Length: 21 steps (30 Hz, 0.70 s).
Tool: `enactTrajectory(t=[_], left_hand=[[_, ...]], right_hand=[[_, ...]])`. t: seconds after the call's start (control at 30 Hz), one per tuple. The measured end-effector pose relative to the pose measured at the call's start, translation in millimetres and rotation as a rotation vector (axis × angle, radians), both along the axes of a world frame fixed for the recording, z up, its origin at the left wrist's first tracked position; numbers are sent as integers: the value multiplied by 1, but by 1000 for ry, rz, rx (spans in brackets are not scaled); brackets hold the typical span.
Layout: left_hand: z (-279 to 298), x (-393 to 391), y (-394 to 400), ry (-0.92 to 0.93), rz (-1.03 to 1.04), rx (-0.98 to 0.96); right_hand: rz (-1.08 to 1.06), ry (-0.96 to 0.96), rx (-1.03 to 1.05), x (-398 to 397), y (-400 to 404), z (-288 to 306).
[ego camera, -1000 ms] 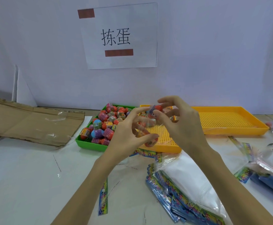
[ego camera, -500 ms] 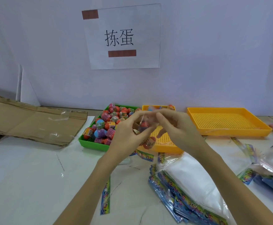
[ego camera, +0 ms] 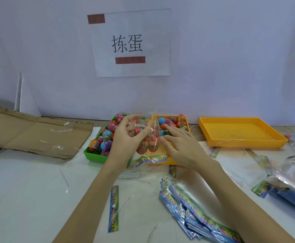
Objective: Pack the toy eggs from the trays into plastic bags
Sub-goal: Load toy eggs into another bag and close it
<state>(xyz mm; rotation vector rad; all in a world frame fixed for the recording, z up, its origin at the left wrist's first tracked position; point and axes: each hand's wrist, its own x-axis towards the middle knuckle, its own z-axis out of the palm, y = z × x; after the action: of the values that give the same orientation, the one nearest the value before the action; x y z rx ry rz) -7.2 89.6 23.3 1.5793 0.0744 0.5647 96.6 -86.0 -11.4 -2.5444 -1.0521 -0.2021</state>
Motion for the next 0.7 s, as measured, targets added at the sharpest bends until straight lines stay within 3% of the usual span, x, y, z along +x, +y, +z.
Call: enactTrajectory(t=[0.27, 0.47, 0.6, 0.7], left_hand=[[-5, 3, 1, 40, 5, 61], [-8, 3, 1, 46, -6, 98], [-9, 4, -1, 66, -3, 116], [-11, 4, -5, 97, 4, 151]], right_hand=[[-69, -185, 209, -7, -5, -7], [-46, -85, 25, -2, -6, -10], [-7, -125, 196, -6, -8, -8], [40, -45, 448, -13, -11, -1]])
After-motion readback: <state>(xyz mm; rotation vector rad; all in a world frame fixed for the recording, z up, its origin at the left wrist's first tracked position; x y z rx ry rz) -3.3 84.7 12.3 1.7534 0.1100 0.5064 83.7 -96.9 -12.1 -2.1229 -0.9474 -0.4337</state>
